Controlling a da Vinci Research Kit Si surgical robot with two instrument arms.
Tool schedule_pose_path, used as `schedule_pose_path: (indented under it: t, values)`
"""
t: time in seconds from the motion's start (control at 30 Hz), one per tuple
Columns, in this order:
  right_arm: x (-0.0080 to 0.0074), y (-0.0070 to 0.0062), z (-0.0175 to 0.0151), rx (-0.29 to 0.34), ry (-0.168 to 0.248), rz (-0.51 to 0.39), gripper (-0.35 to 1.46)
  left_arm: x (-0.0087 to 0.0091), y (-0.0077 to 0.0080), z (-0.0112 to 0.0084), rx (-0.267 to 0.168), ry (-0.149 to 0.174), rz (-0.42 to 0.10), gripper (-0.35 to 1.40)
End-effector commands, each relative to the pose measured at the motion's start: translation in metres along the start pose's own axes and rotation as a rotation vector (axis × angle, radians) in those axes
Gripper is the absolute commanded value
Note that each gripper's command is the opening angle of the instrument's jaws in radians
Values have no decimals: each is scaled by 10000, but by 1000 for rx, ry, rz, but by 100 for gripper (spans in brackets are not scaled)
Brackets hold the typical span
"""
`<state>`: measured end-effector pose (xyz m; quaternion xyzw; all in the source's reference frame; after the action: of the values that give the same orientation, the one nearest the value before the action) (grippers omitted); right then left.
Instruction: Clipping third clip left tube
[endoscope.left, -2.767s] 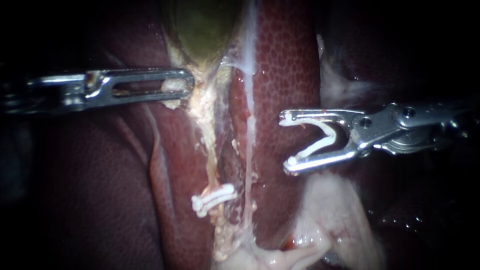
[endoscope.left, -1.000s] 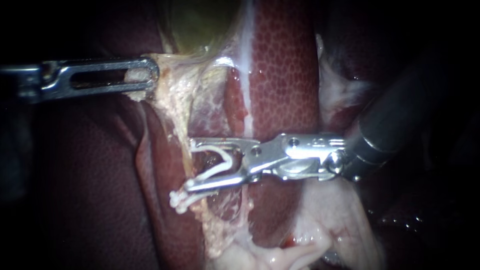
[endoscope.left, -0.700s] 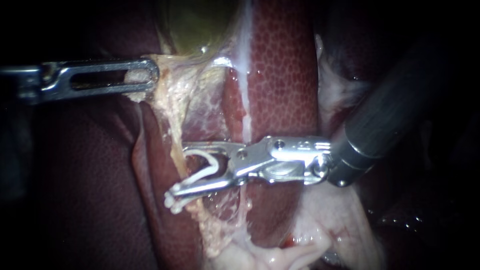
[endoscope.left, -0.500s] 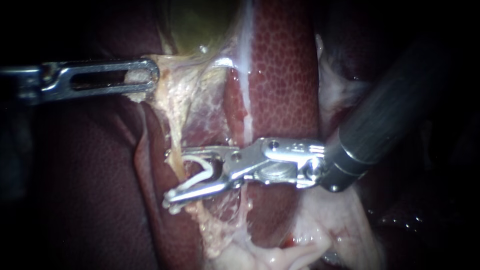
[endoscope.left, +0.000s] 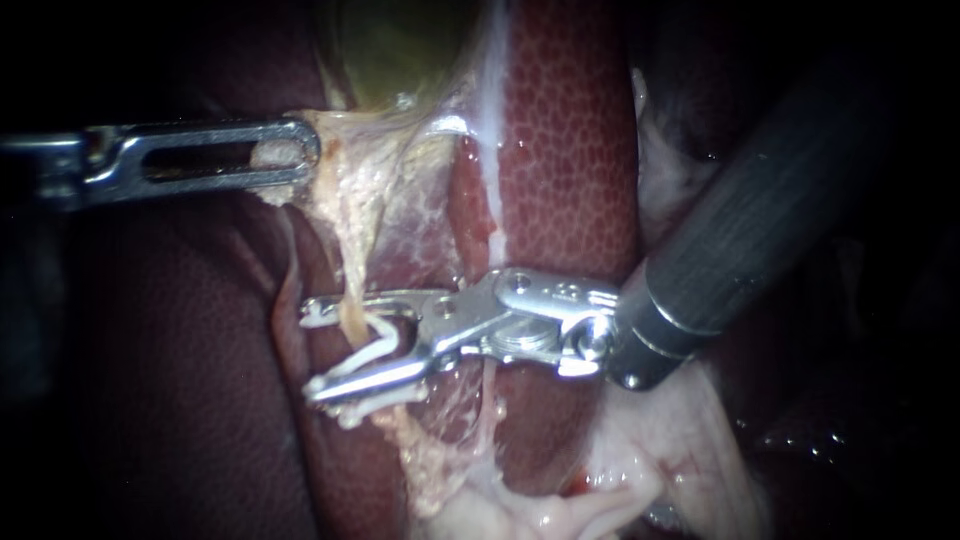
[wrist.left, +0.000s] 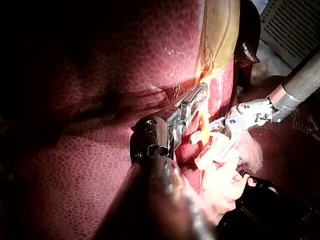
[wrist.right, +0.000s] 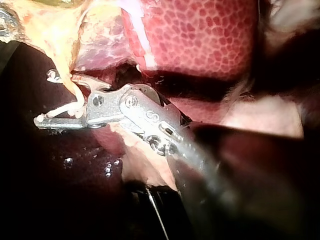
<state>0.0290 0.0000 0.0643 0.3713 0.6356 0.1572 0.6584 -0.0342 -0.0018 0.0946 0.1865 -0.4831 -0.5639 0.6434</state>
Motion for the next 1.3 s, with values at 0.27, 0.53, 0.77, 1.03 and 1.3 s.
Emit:
schedule_pose_path:
  t: [0.27, 0.53, 0.77, 1.03, 1.3]
  values:
    - [1, 3, -3, 1, 0, 7, 55, 1, 0, 1, 2, 1, 0, -21]
    - [1, 5, -6, 2, 1, 8, 45, 2, 0, 1, 1, 0, 1, -21]
    - [-1, 7, -10, 13, 0, 12, 25, 2, 0, 1, 4, 2, 1, -21]
    - [-1, 7, -11, 19, 0, 23, 6, 2, 0, 1, 4, 2, 1, -21]
    - [-2, 6, -13, 23, 0, 34, -19, 2, 0, 1, 4, 2, 1, -21]
